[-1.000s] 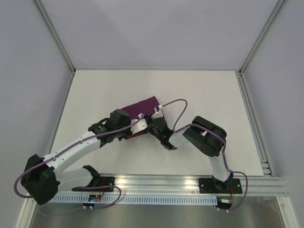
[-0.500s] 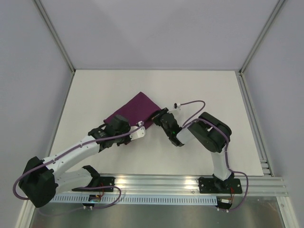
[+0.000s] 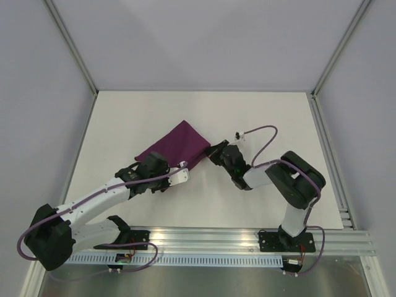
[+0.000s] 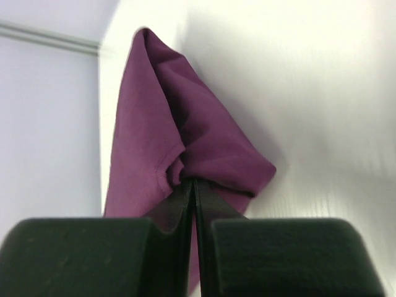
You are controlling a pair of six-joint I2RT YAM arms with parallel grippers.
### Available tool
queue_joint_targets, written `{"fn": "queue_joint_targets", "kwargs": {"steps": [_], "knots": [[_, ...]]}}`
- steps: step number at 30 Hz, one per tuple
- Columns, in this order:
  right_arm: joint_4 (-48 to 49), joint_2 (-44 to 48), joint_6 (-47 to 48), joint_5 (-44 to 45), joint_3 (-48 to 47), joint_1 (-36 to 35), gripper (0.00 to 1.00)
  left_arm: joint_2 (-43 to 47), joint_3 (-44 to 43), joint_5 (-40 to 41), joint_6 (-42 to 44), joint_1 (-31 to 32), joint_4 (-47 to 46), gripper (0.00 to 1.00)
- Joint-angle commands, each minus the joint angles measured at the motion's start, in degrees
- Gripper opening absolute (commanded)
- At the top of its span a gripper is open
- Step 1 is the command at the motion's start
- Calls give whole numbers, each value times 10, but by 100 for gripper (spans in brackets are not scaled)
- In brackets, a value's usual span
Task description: Prepare the surgical pack
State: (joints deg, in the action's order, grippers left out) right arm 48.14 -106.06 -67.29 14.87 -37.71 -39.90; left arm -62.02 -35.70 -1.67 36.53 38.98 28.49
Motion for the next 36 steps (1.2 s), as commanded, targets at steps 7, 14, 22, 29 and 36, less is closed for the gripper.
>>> {"fn": "queue_joint_targets", "kwargs": {"steps": [7, 14, 22, 29, 36], "knots": [[-364, 212, 86, -58, 14, 5, 13, -19, -56, -75, -3, 3, 144, 46], [-370, 236, 80, -110, -17, 5, 63, 15, -139, -175, 15, 3, 293, 62], [-343, 119, 90, -113, -97, 6, 67, 16, -173, -22, -94, -4, 155, 54], [-232, 17, 43, -216, -98, 4, 54, -22, -211, -8, -146, -176, 129, 54], [-218, -61, 64, -273, -150, -11, 28, -1, -203, 13, -158, -256, 141, 58]]}}
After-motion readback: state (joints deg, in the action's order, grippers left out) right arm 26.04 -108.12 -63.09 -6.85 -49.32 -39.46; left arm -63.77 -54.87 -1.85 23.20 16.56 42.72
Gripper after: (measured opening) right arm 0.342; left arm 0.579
